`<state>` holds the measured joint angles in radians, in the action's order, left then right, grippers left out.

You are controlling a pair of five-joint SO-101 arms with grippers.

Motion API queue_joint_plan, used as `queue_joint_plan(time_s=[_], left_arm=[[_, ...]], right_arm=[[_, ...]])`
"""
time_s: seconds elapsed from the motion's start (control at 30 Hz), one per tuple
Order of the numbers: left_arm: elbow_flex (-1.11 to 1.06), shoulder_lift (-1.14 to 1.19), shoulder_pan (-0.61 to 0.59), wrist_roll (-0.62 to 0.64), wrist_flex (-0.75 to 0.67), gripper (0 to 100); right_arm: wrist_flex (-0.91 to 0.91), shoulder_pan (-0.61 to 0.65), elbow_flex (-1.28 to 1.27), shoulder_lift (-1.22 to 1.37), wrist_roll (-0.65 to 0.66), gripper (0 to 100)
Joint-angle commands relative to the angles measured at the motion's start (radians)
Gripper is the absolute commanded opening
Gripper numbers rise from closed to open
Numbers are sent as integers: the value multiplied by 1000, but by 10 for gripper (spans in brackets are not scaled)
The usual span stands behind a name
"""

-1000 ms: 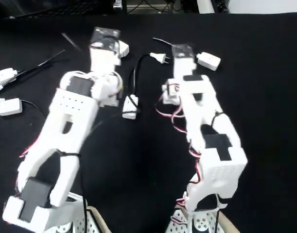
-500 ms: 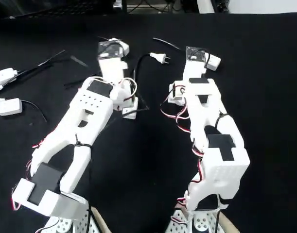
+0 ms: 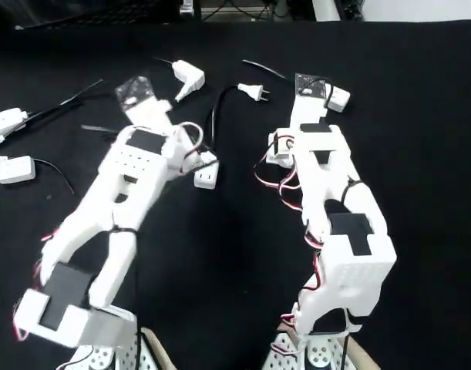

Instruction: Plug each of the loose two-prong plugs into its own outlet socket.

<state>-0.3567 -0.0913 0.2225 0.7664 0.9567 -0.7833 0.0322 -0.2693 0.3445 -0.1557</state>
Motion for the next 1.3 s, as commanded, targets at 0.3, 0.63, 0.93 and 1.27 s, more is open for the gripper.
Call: queue_joint_plan(time_s=[0.3, 0.63, 0.93, 1.27], left_arm=[[-160, -313, -41, 301, 6, 30], [-107, -161, -18, 488, 15, 30], [248, 38, 18, 600, 318, 30], [338, 138, 113, 664, 333, 30]], right_arm=[[12, -20, -2, -27, -11, 152], [12, -20, -2, -27, -14, 152], [12, -20, -4, -27, -14, 152], [12, -20, -4, -27, -14, 152]])
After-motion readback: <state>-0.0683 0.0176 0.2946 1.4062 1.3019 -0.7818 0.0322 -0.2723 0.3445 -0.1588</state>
